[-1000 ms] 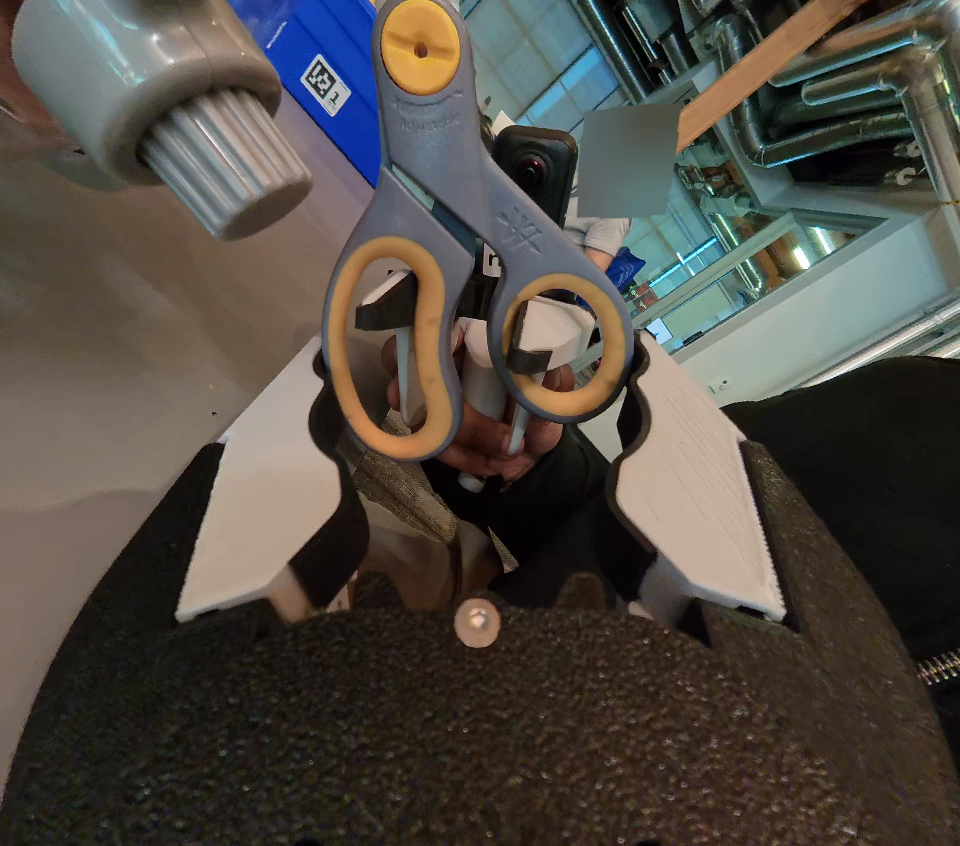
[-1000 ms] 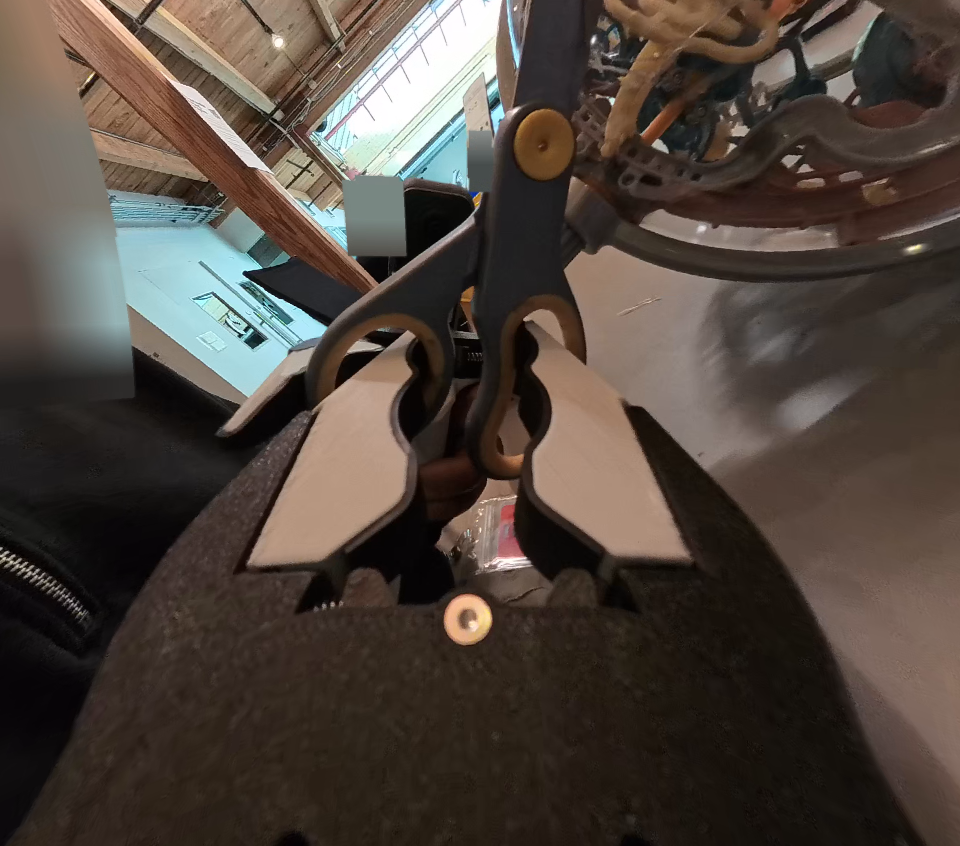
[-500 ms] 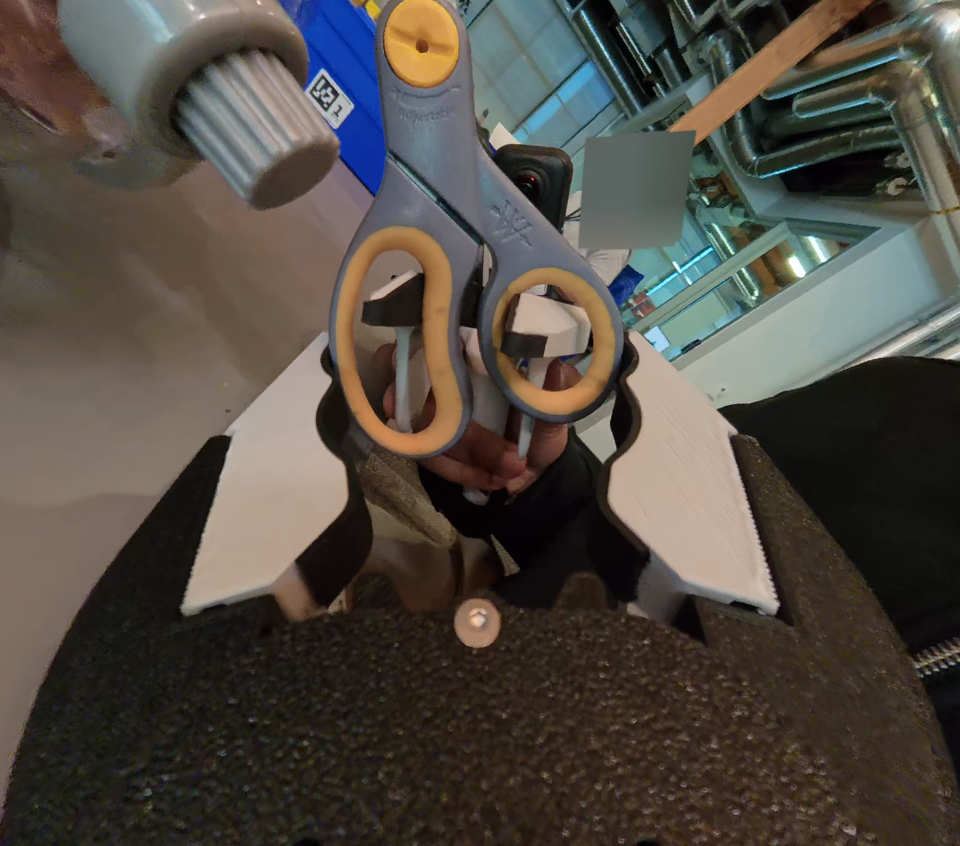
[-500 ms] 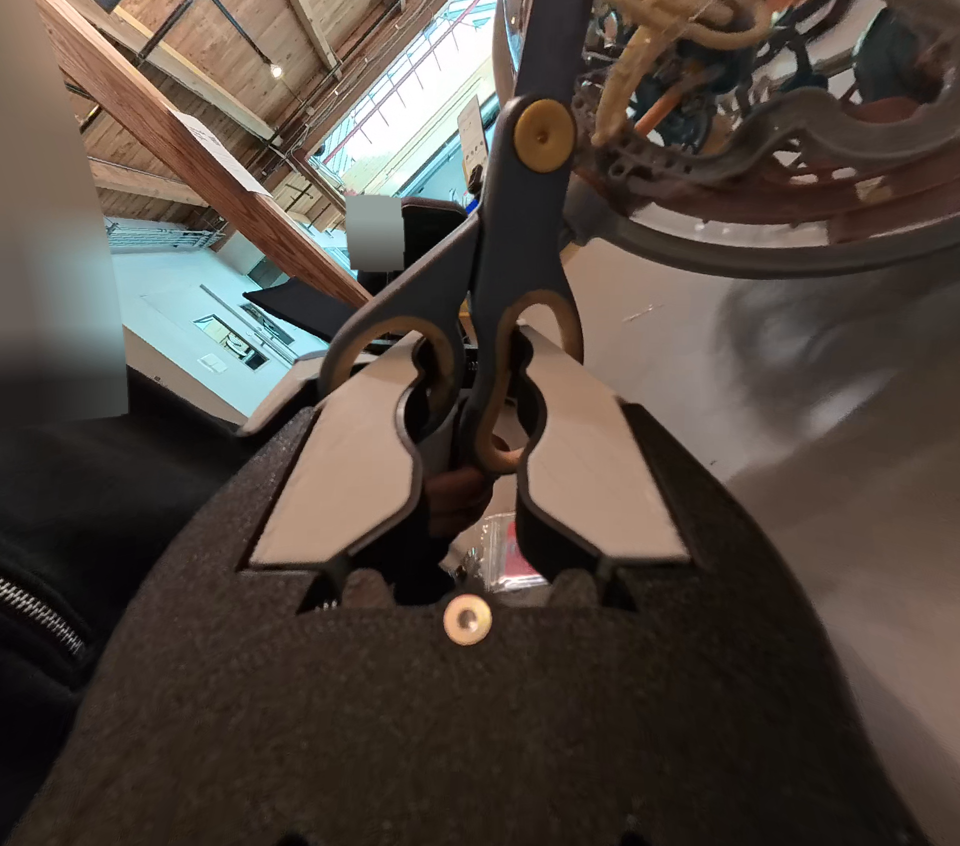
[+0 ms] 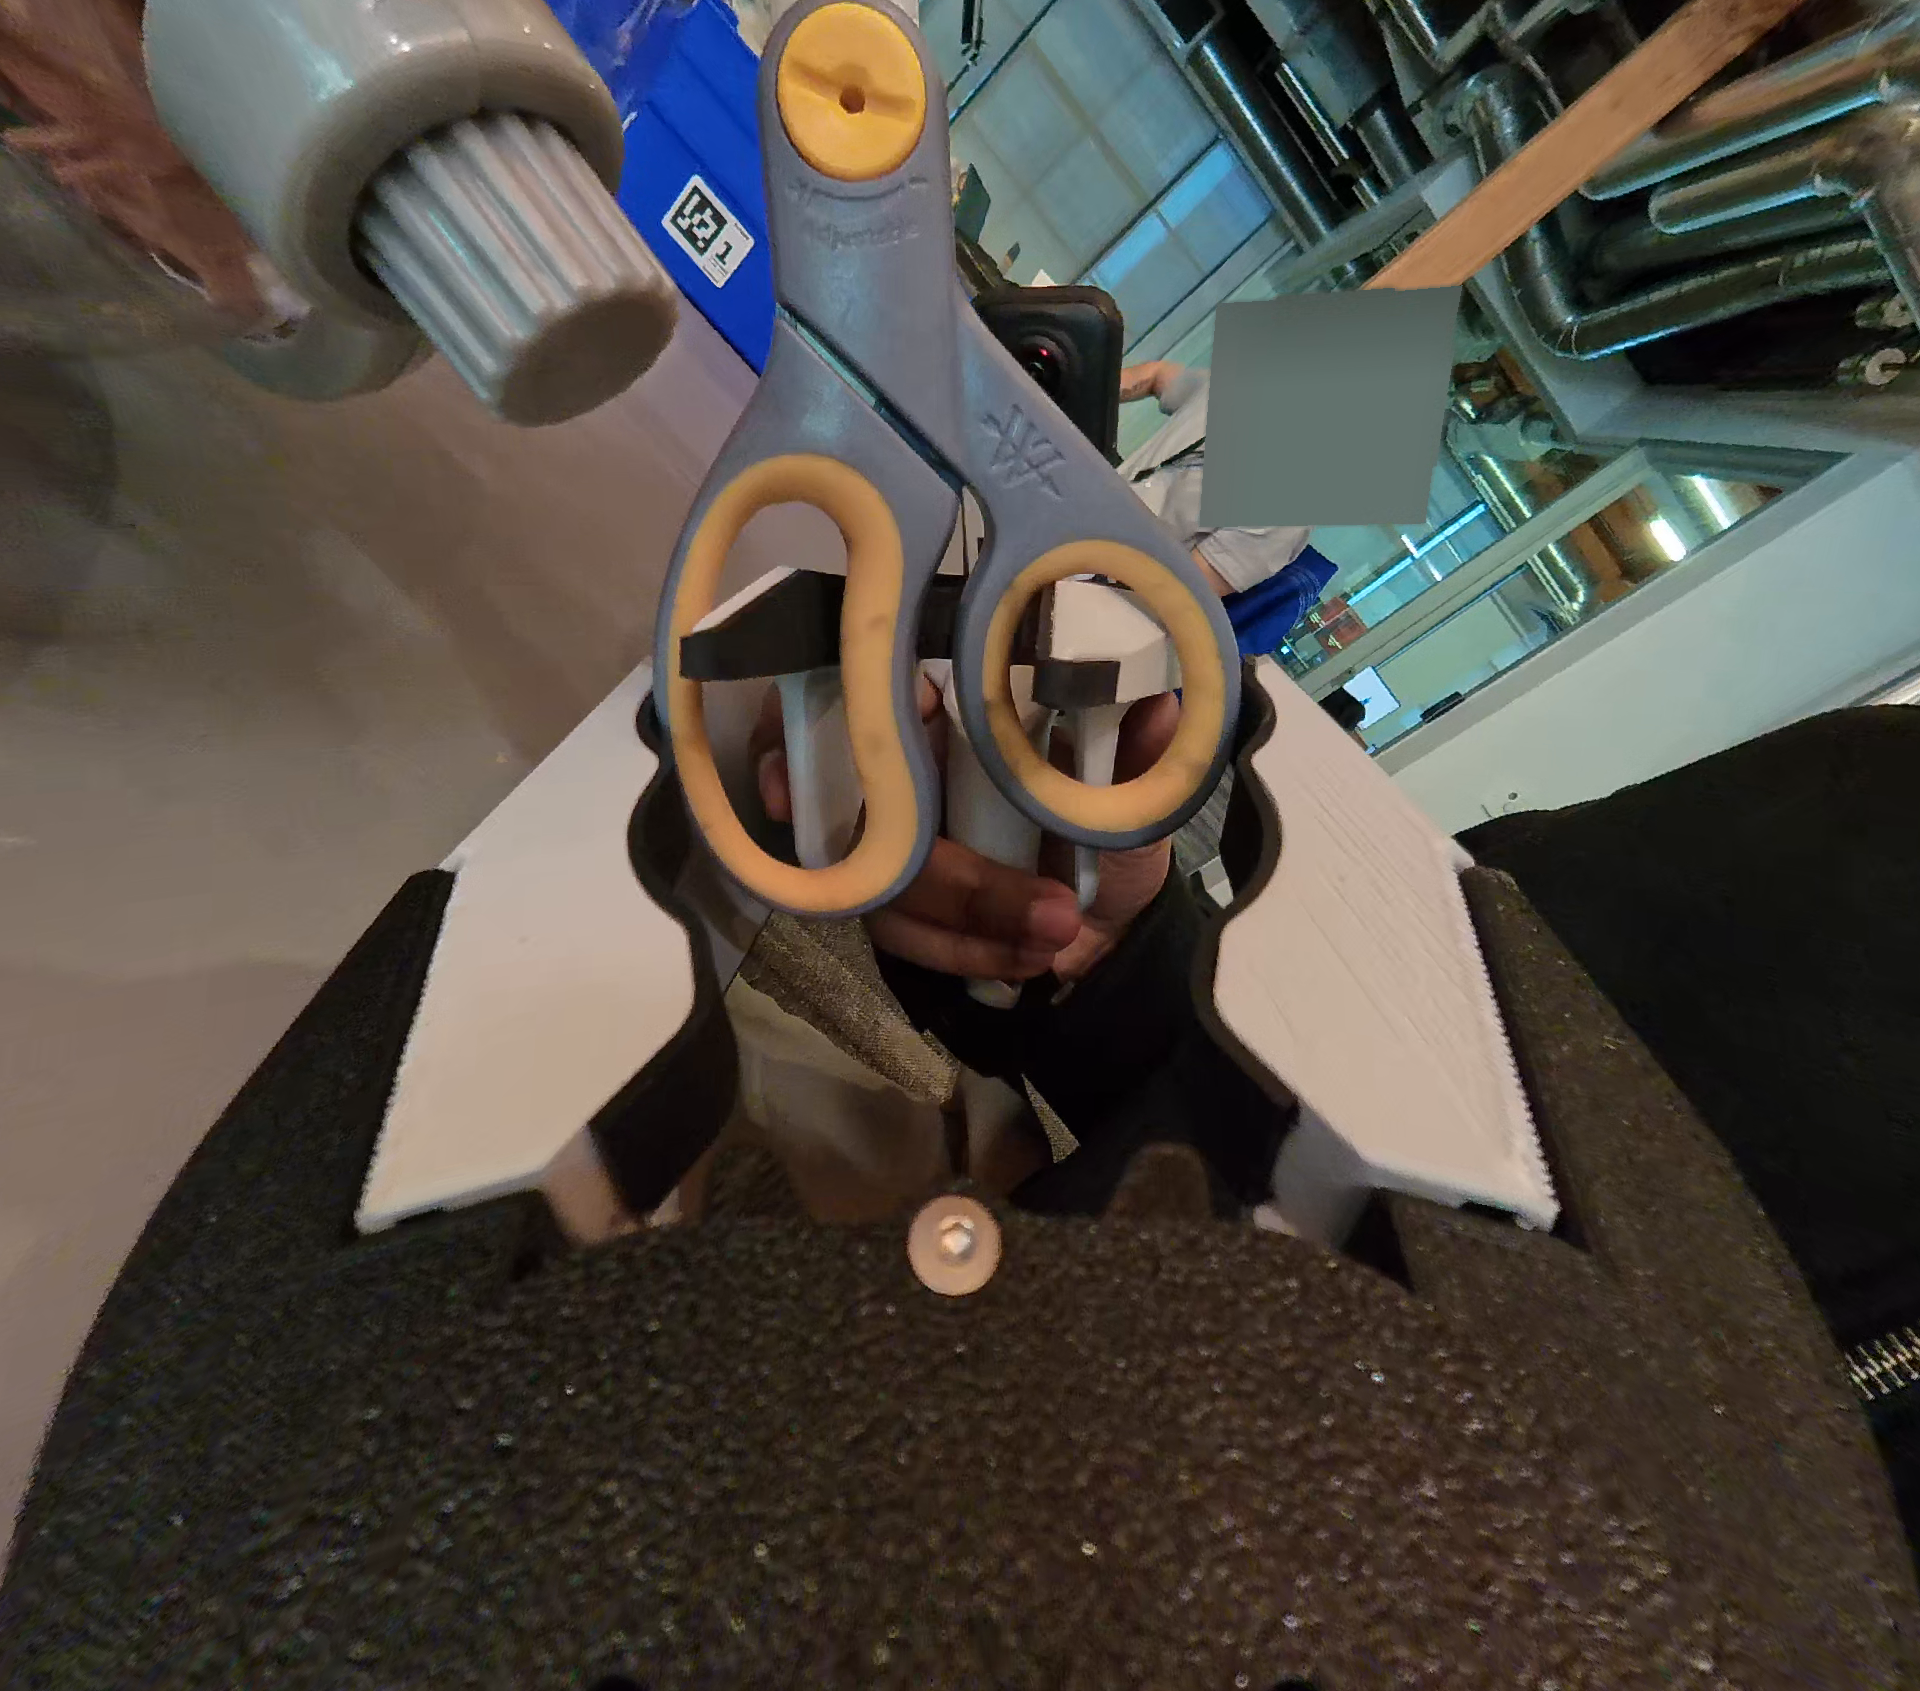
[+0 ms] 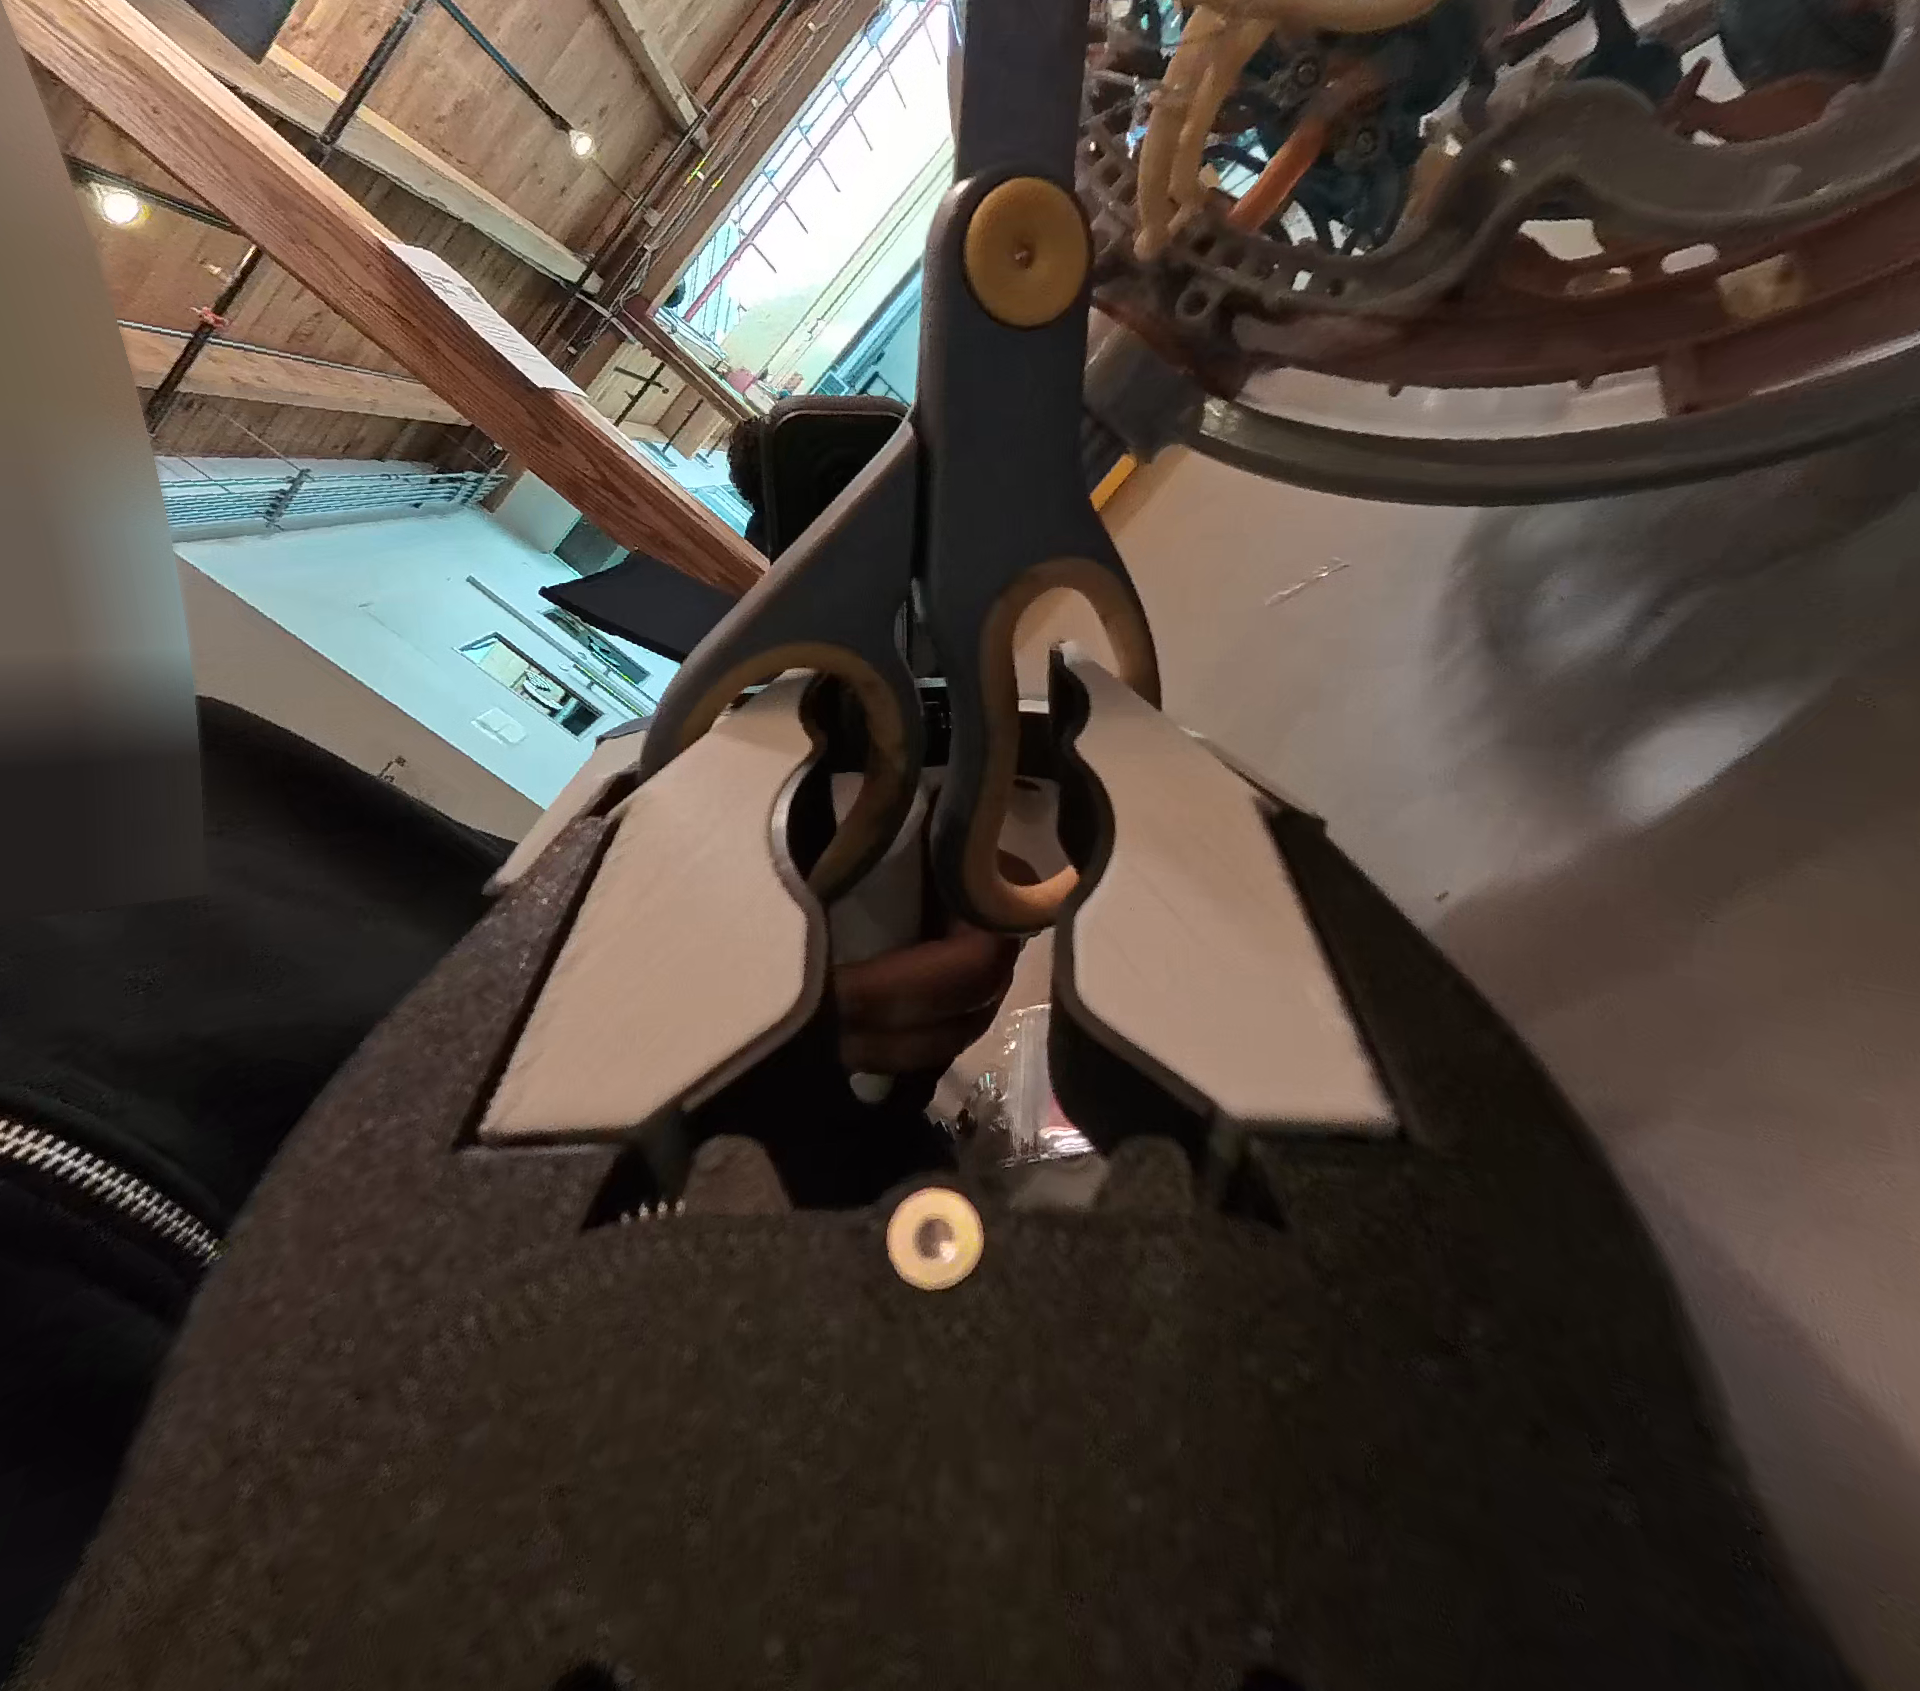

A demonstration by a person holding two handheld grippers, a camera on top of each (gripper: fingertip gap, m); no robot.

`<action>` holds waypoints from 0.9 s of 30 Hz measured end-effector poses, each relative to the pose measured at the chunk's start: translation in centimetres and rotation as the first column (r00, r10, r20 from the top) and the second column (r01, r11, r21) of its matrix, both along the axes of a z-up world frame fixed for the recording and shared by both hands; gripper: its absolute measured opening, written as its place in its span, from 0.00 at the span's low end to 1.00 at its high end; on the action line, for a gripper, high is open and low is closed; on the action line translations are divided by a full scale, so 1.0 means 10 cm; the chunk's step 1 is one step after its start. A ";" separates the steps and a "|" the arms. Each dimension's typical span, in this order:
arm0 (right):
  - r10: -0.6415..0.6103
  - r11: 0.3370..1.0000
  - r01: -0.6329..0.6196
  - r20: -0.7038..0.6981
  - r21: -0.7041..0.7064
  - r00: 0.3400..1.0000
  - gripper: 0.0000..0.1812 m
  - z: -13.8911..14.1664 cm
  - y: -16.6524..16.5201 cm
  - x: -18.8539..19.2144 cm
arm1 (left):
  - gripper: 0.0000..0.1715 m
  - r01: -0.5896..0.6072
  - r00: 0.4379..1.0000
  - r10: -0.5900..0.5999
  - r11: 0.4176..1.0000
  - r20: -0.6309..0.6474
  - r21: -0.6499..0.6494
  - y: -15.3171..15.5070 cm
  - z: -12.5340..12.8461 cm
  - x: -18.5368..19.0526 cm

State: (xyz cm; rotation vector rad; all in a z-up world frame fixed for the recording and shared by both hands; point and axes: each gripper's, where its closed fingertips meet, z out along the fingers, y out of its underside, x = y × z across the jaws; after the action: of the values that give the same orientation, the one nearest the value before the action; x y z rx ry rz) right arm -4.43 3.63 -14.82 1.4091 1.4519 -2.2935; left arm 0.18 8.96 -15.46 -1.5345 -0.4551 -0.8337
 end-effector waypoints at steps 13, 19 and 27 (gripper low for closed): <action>-0.099 0.986 0.103 -0.035 0.132 0.994 0.19 -0.05 0.12 -0.06 | 0.59 -0.198 0.956 0.180 0.978 -0.232 -0.060 -0.15 -0.03 -0.20; -0.179 0.948 0.183 -0.041 0.260 0.983 0.19 -0.15 0.15 -0.12 | 0.55 -0.294 0.837 0.234 0.955 -0.494 -0.044 -0.23 0.12 -0.10; -0.144 0.954 0.149 -0.040 0.262 0.989 0.21 -0.13 0.17 -0.05 | 0.26 -0.322 0.831 0.225 0.941 -0.508 -0.110 -0.33 0.02 -0.19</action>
State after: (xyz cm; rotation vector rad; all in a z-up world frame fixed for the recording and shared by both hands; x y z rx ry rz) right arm -4.91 5.34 -16.11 1.6172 1.7724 -2.2697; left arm -1.72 5.64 -15.27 -1.7366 -0.3721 -0.1577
